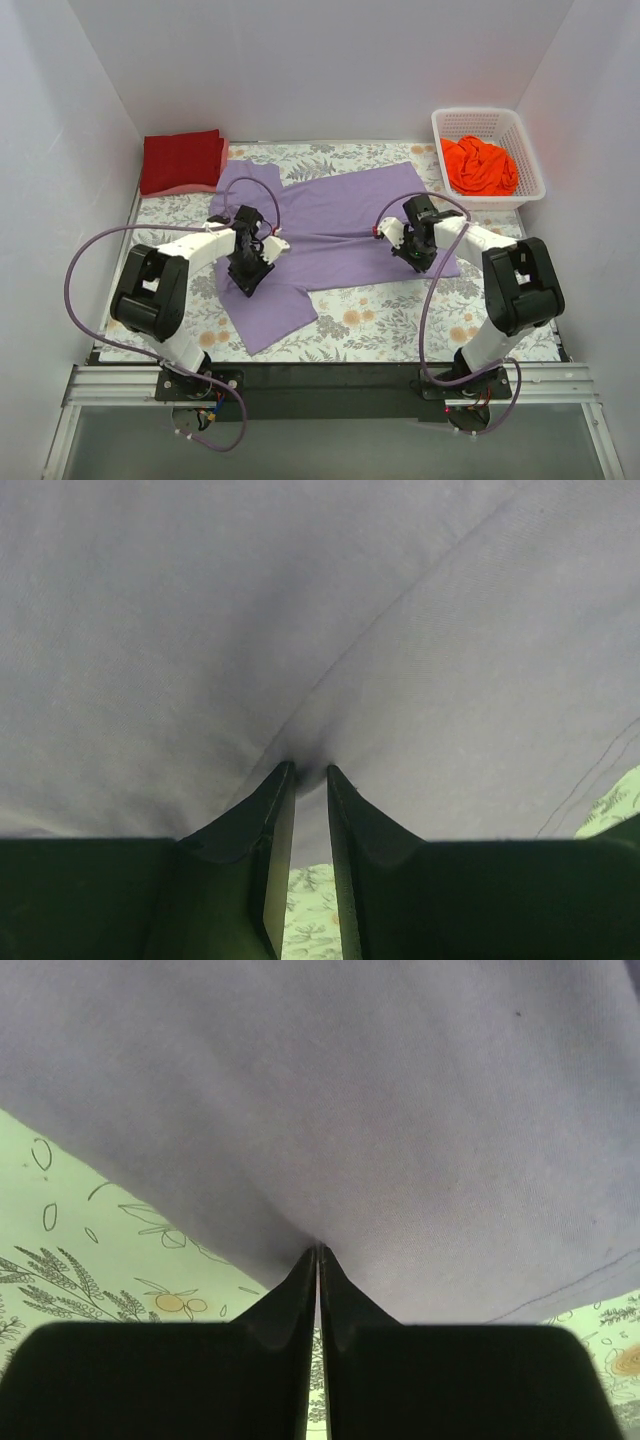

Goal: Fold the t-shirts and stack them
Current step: Flatten the tshirt out

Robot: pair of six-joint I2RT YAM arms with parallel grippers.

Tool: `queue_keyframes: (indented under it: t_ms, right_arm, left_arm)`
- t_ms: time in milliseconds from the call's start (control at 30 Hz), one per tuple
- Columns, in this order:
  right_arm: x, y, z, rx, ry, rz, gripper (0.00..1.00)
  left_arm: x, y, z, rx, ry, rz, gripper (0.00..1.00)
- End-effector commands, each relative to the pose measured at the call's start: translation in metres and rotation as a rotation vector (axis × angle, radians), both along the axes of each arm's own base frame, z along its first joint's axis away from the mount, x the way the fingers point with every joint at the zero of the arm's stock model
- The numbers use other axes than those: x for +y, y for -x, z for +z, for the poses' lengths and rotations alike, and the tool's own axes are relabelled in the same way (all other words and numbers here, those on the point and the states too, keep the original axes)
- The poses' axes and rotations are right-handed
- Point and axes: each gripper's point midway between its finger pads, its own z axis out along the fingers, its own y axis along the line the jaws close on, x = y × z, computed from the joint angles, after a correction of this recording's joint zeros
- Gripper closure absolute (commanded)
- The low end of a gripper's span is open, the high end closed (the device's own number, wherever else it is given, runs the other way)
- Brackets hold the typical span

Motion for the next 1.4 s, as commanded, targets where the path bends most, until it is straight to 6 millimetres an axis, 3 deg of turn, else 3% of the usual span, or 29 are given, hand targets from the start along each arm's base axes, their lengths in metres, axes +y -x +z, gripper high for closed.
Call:
queue_keyframes:
  t_ms: [0,33,133,233,300,367,433,467,567,733,900,1033,1067,1267,1333,1367]
  right_arm:
    - [-0.024,0.048,-0.02,0.127,0.079,0.024,0.92]
    - [-0.027,0.067,-0.025,0.168,0.076,0.028,0.92]
    - [-0.023,0.103,-0.016,0.22,0.022,0.072,0.92]
    - [-0.009,0.118,0.013,0.212,-0.087,0.112,0.91]
    - [0.0,0.105,0.038,0.154,-0.129,0.123,0.9]
    - [0.001,0.08,0.055,0.08,-0.127,0.109,0.89]
    - [-0.007,0.062,0.052,0.077,-0.098,0.077,0.89]
    - [-0.009,0.049,0.054,0.065,-0.096,0.058,0.9]
    - [-0.022,0.031,0.039,0.092,-0.064,-0.003,0.91]
    - [-0.035,0.017,0.018,0.091,0.002,-0.013,0.91]
    - [-0.043,0.033,-0.001,0.15,0.039,-0.005,0.91]
    - [-0.049,0.063,-0.008,0.198,0.055,0.013,0.91]
    - [-0.051,0.079,-0.014,0.232,0.062,0.023,0.91]
    - [-0.039,0.142,0.002,0.277,0.031,0.123,0.91]
    - [-0.033,0.147,0.008,0.266,0.015,0.153,0.9]
    - [-0.031,0.139,0.013,0.24,0.013,0.153,0.9]
  left_arm:
    - [0.006,0.038,0.003,0.042,-0.034,-0.058,0.81]
    - [0.007,0.045,0.003,0.052,-0.037,-0.072,0.81]
    - [0.006,0.07,0.009,0.09,-0.016,-0.112,0.81]
    - [-0.002,0.084,0.027,0.124,0.06,-0.151,0.81]
    - [-0.012,0.088,0.042,0.159,0.121,-0.15,0.81]
    - [-0.026,0.062,0.061,0.087,0.167,-0.139,0.81]
    - [-0.032,0.031,0.07,0.006,0.159,-0.105,0.81]
    - [-0.035,0.014,0.07,-0.04,0.157,-0.074,0.81]
    - [-0.03,-0.01,0.054,-0.061,0.107,-0.016,0.81]
    - [-0.006,-0.018,0.023,-0.076,0.0,0.028,0.81]
    - [0.007,0.011,0.005,0.019,-0.049,0.009,0.8]
    - [0.008,0.044,0.006,0.094,-0.035,-0.048,0.8]
    - [0.009,0.055,0.009,0.127,-0.033,-0.055,0.8]
    - [0.003,0.097,0.02,0.238,0.021,-0.121,0.81]
    - [0.004,0.103,0.023,0.258,0.025,-0.137,0.82]
    - [0.001,0.101,0.025,0.246,0.038,-0.132,0.82]
